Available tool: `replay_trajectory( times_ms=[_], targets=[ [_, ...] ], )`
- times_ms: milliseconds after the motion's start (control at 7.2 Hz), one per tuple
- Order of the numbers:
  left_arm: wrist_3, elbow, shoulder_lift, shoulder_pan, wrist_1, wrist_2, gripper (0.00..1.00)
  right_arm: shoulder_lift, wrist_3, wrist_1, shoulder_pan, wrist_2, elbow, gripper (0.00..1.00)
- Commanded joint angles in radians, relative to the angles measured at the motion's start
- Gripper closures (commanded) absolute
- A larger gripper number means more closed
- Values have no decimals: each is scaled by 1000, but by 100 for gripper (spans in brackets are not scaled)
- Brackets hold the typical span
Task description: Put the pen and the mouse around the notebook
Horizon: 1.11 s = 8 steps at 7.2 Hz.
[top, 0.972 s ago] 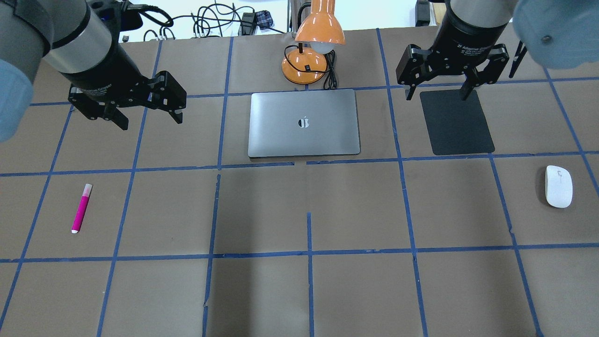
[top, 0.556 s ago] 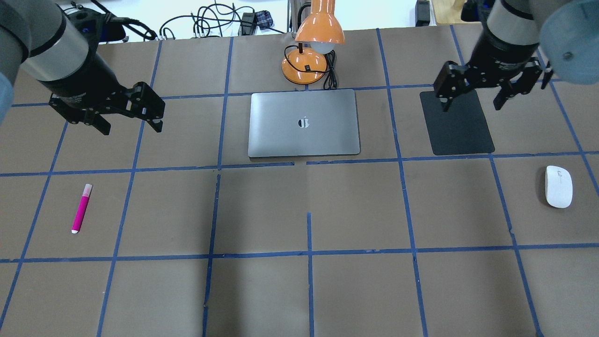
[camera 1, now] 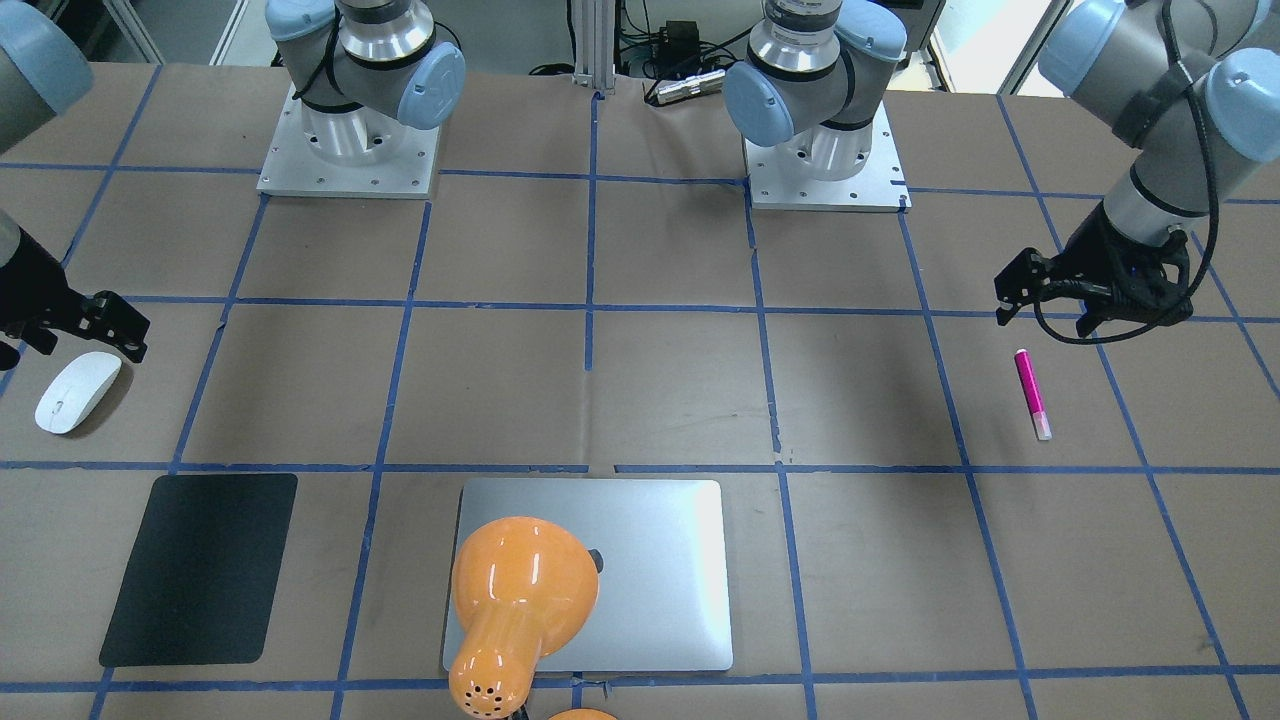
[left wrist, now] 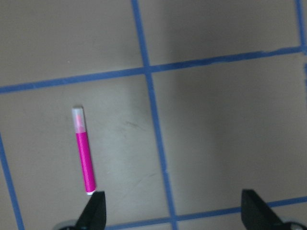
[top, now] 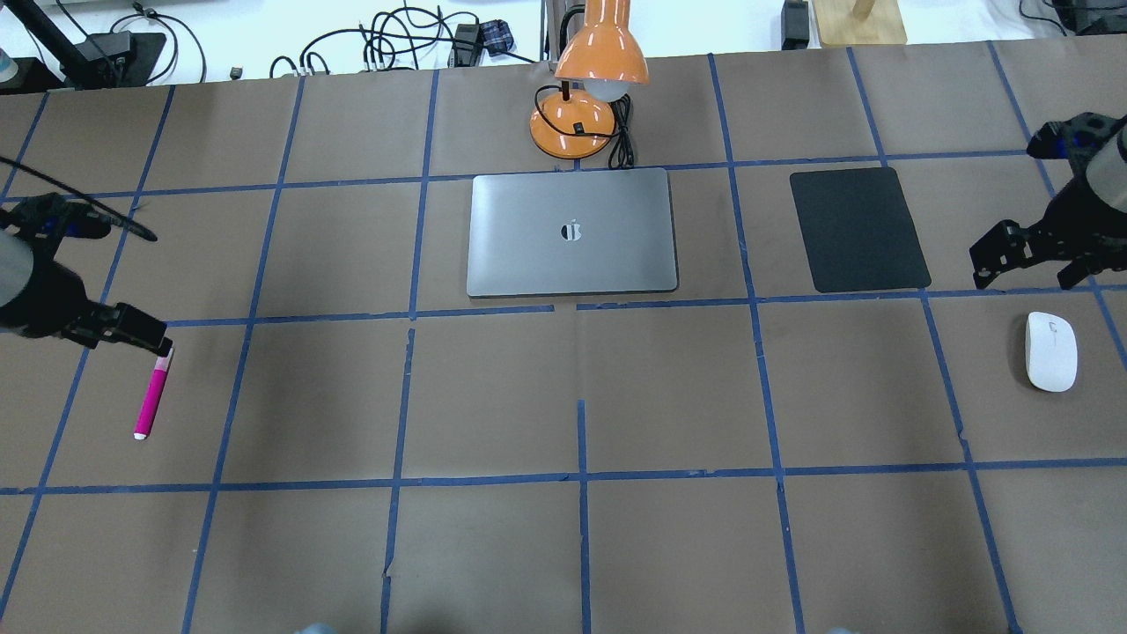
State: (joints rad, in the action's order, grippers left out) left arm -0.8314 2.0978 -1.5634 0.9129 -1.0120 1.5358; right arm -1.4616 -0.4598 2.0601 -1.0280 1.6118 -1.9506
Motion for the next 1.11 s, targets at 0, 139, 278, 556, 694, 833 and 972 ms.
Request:
replay_trajectory(
  times_ms=[0,139,278,556,694,833,972],
  targets=[
    [-123,74,-139,-98,200,-26,0,68,-81,72,61,-1,-37,0],
    [-121,77,-206,-98,252,-22,0,81,-103,86,71,0,-30,0],
    [-118,77,-265,-98,324,-23,0,87,-105,87,86,-1,-25,0],
    [-115,73,-305,-98,363,-17,24,124,-105,95,86,-3,-22,0],
    [-111,71,-305,-98,369,-17,72,156,-115,151,88,2,-21,0],
    [-104,73,-300,-98,372,-17,100,158,-144,170,89,3,-21,0],
    [-103,73,-302,-97,372,-17,100,156,-146,170,89,3,-19,0]
  ],
)
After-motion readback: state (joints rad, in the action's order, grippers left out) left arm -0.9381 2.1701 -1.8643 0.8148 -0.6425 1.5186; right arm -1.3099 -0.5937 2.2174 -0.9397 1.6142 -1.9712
